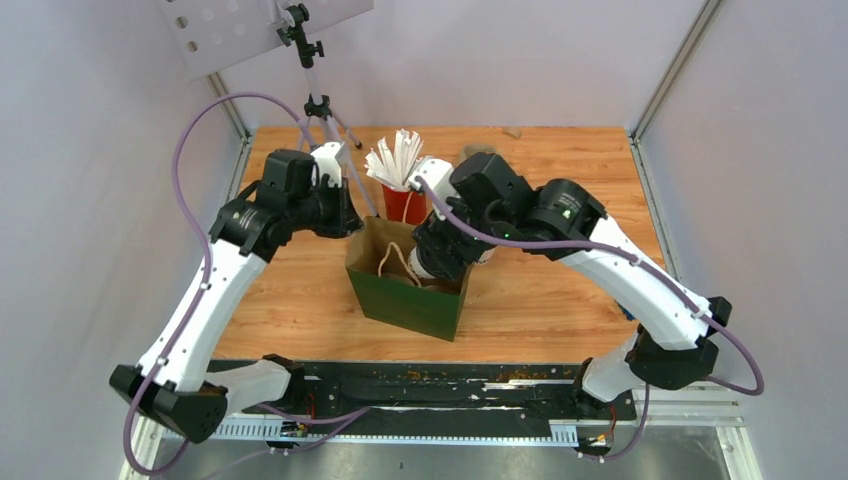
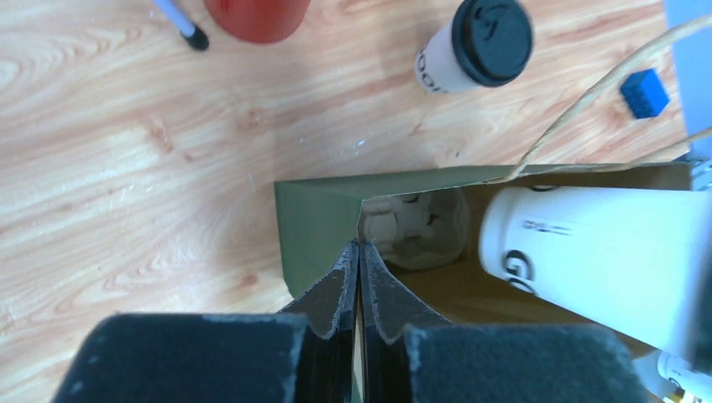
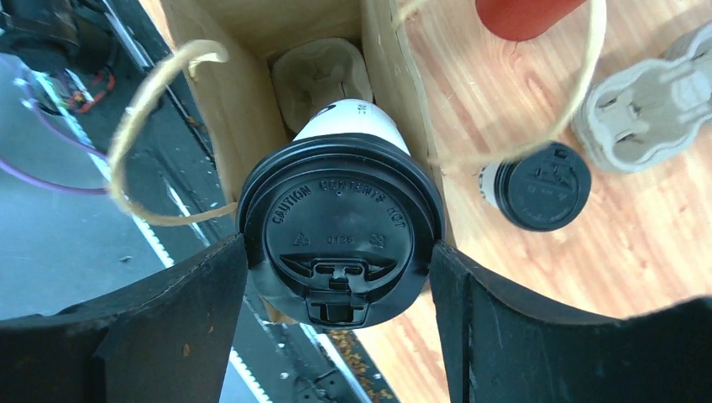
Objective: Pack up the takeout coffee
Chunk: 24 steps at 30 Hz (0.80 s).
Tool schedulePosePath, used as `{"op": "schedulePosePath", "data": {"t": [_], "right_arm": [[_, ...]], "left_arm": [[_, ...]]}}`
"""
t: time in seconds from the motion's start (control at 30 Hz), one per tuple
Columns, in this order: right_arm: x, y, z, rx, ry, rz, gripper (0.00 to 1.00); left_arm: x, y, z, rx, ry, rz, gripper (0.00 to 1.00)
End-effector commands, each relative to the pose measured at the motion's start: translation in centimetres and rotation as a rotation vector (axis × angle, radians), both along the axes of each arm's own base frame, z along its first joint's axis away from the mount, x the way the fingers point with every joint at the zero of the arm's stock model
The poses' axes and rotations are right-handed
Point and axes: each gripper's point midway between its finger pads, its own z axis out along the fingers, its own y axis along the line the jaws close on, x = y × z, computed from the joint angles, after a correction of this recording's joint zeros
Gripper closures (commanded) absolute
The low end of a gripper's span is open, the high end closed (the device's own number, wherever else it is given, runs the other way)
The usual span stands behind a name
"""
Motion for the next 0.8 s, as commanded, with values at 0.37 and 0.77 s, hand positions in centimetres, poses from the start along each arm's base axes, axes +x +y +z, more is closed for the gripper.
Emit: {"op": "schedulePosePath", "data": {"t": [0.37, 0.77], "right_arm": [[0.8, 3.6, -1.0, -0.163, -0.283, 0.154, 0.29], [-1.9, 3.8, -2.1, -0.161, -0.291, 0.246, 0.3]], "left_arm": [[-0.9, 0.6, 3.9, -0.116, -0.279, 0.009, 0.6], [-2.8, 1.7, 0.8, 0.06, 0.008, -0.043, 0.42]]}}
